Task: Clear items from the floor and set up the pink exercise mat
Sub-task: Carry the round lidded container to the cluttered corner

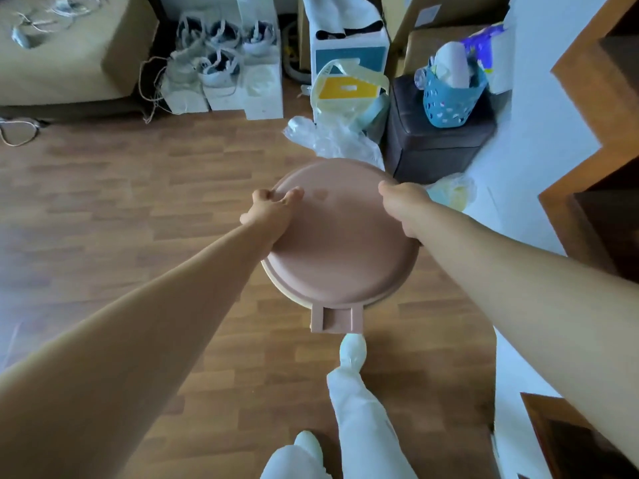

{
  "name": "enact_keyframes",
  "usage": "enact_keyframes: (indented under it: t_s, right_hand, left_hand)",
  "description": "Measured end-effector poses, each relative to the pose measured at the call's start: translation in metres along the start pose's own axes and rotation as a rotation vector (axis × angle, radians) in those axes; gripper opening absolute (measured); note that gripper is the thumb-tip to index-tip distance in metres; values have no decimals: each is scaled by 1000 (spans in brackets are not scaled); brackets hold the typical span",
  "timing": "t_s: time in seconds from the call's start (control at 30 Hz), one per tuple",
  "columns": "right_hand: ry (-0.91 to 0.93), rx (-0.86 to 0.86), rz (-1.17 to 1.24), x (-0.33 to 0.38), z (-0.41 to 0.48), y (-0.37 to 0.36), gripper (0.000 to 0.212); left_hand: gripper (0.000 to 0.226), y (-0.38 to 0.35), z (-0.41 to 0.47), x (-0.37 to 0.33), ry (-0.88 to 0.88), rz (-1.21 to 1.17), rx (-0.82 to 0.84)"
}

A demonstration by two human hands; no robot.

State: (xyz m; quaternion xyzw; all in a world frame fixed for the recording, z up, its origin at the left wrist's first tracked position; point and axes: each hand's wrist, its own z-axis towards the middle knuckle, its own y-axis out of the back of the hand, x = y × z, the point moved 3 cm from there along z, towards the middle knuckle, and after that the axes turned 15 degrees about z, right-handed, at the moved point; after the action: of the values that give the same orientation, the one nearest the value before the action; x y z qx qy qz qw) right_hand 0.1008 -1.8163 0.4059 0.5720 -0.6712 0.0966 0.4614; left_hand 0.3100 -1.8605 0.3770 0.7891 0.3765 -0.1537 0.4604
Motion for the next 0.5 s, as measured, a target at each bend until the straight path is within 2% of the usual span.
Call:
enact_keyframes:
  t_s: [0.07, 0.17, 0.3, 0.4, 0.5]
  right_hand:
    - [16, 102, 8, 6, 34, -12, 45]
    - [-14, 121, 26, 0, 92, -33, 46]
    - [-69, -64, 65, -19, 179, -61, 56]
    - [-105, -63, 86, -43, 243, -85, 53]
    - [-86, -154, 64, -70, 305, -109, 60]
  left_hand:
    - [88, -12, 32, -8, 14, -3, -7]
    - [91, -35, 90, -13, 17, 9, -3]
    - [73, -70, 176, -6, -3, 44, 7]
    - [64, -104, 240, 7, -40, 57, 31]
    - [60, -136, 300, 23, -49, 40, 12]
